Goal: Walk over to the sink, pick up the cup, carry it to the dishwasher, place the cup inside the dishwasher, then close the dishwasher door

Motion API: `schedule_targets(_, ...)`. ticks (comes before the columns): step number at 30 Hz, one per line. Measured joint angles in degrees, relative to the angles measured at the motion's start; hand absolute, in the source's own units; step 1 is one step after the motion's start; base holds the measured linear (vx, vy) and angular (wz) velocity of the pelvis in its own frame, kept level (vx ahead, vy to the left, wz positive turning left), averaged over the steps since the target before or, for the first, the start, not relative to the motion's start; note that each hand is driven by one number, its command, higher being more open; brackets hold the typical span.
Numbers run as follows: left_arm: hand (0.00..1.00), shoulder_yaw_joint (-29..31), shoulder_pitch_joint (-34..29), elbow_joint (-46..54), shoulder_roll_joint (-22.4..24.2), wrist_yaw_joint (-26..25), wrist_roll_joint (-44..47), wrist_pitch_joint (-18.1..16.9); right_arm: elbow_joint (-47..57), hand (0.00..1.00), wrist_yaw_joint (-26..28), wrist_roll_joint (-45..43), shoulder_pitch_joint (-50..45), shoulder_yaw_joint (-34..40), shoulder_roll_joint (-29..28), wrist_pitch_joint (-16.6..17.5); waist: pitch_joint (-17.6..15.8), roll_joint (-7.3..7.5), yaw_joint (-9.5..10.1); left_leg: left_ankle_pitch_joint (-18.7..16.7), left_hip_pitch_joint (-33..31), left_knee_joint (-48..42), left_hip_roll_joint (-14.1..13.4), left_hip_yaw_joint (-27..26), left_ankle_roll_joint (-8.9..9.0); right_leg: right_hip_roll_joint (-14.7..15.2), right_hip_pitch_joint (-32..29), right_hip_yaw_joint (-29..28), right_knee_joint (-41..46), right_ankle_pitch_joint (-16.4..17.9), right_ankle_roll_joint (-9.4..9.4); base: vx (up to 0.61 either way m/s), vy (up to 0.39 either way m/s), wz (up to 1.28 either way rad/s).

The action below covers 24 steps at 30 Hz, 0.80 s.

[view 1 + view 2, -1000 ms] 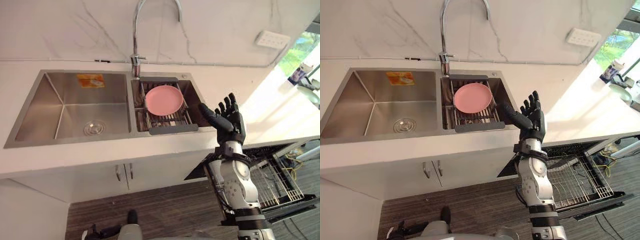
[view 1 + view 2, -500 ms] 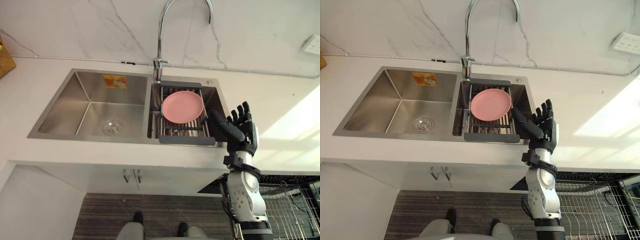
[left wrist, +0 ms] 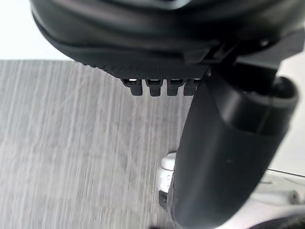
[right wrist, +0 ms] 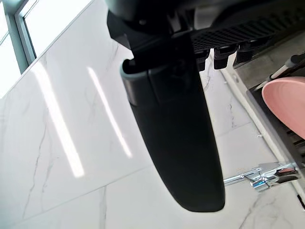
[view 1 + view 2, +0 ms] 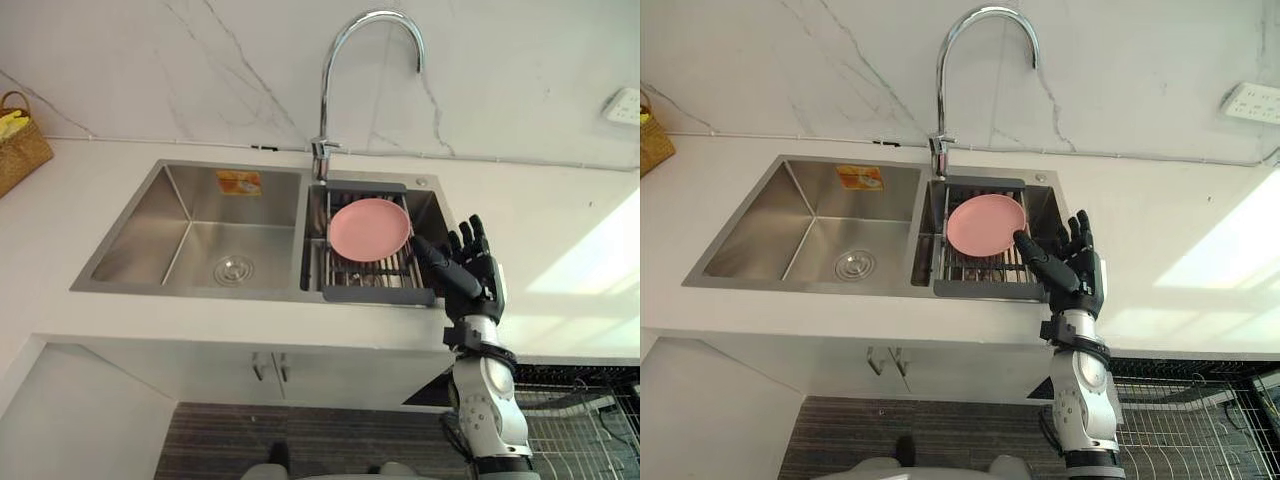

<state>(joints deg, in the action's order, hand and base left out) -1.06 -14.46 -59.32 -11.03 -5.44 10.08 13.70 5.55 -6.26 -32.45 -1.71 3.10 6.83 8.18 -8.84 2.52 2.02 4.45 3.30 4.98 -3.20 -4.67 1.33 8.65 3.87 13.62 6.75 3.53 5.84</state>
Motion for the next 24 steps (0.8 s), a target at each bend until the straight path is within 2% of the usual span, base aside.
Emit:
schedule_targets(2,1.0,1.26,0.57,-1.67,0.06,1.26,1.69,-0.11,1.78,1.0,-1.06,0.18,1.75,0.45,1.41,-0.03,-0.05,-0.1,-0.49,0.14,-0.14,0.1,-1.7,-3.93,0.32,-0.54,0.25,1.39,-1.09,-0.07,-0.37,-0.06,-0.065,0.21)
schedule_targets(3,1.0,1.8,0.53,-2.44,0.0,2.03,3.41,-0.28,2.73,1.0,-2.23,0.47,2.97,1.64,2.3,-0.03,-0.05,-0.1,-0.85,0.99,-0.11,-0.03,-3.11,-6.23,1.3,-1.14,0.51,2.22,-1.41,-0.11,-0.58,-0.02,-0.065,0.33)
schedule_targets(5,1.0,2.8,0.18,-2.86,0.35,3.33,5.17,-0.34,3.99,1.0,-3.83,1.02,4.98,3.78,3.69,-0.03,0.0,-0.09,-0.67,2.5,-0.14,-0.22,-4.48,-7.12,2.56,-2.14,1.04,2.51,-2.02,-0.16,-0.95,0.0,-0.074,0.13)
schedule_targets(9,1.0,3.5,0.32,-3.61,0.88,4.44,5.49,-0.38,8.52,1.0,-6.76,3.48,7.13,7.02,5.96,-0.02,0.1,-0.18,-1.16,2.71,-0.99,-1.57,-5.84,-10.39,2.88,-2.7,0.8,2.43,-2.1,-0.32,-1.65,0.05,-0.033,-0.03)
schedule_targets(10,1.0,3.5,0.51,-3.61,0.83,4.47,5.48,-0.38,8.88,1.0,-7.85,4.24,7.77,7.6,6.43,-0.04,0.1,-0.17,-1.3,1.36,-2.43,-4.53,-6.31,-10.71,2.94,-2.69,0.46,2.21,-1.73,-0.33,-1.75,0.06,-0.018,-0.09)
schedule_targets(11,1.0,3.53,0.7,-3.6,0.83,4.48,5.49,-0.39,8.89,1.0,-8.43,4.96,8.2,7.8,6.64,-0.06,0.09,-0.19,-1.23,-0.01,-3.66,-7.19,-6.76,-11.0,2.8,-2.71,0.15,2.05,-1.5,-0.31,-1.83,0.05,-0.018,-0.18)
schedule_targets(13,1.0,3.94,1.9,-3.51,1.44,4.5,5.51,-0.52,9.1,1.0,-9.94,5.18,9.31,7.8,8.1,-0.47,-0.54,-1.74,-1.29,-6.31,-9.42,-21.81,-10.15,-12.49,1.09,-3.87,0.05,1.43,-0.33,0.36,-2.33,0.03,-0.006,-0.18)
schedule_targets(15,1.0,4.16,2.46,-3.38,1.85,4.5,5.47,-0.54,9.3,1.0,-10.19,5.72,9.46,7.74,9.01,-1.64,-1.24,-2.86,-1.55,-8.35,-12.78,-31.88,-12.73,-13.18,-1.57,-4.68,0.73,1.51,0.62,1.48,-2.48,0.0,-0.004,-0.02)
schedule_targets(16,1.0,5.09,2.46,-3.32,2.32,4.63,5.49,-0.49,9.37,1.0,-10.18,5.8,9.45,7.74,9.31,-2.58,-1.63,-3.51,-1.57,-8.37,-13.08,-34.74,-13.39,-12.57,-1.58,-4.73,1.93,1.19,0.9,2.04,-2.56,0.0,0.0,0.0)
schedule_targets(19,1.0,5.91,2.39,-3.41,3.11,5.09,5.46,-0.3,9.44,1.0,-10.07,5.92,9.4,7.7,9.31,-3.44,-2.07,-4.27,-1.6,-8.34,-11.05,-33.18,-12.91,-11.09,-1.45,-4.41,3.81,1.18,0.18,2.69,-2.98,0.0,0.011,0.03)
schedule_targets(20,1.0,5.93,2.24,-3.53,3.25,5.66,5.45,-0.27,9.43,1.0,-9.95,6.41,9.2,7.7,9.29,-3.49,-2.22,-4.5,-1.63,-8.0,-10.11,-30.78,-11.86,-8.97,-0.91,-4.28,4.13,1.09,-0.11,2.65,-2.99,0.0,0.0,0.0)
schedule_targets(22,1.0,5.96,1.81,-3.55,3.28,6.11,5.46,-0.29,9.38,1.0,-9.8,7.18,8.31,7.67,9.29,-3.52,-2.22,-4.53,-1.6,-7.05,-7.7,-25.58,-9.89,-6.0,0.95,-3.76,3.88,0.88,-0.19,2.57,-2.82,-0.01,-0.002,-0.02)
schedule_targets(24,1.0,5.97,0.98,-3.81,3.73,6.22,5.43,-0.36,8.82,1.0,-9.84,7.19,7.51,7.76,9.23,-3.52,-2.09,-5.02,-1.96,-6.75,-4.51,-18.74,-8.65,-5.92,4.35,-3.44,3.91,0.58,-1.41,1.99,-2.16,0.0,0.032,-0.06)
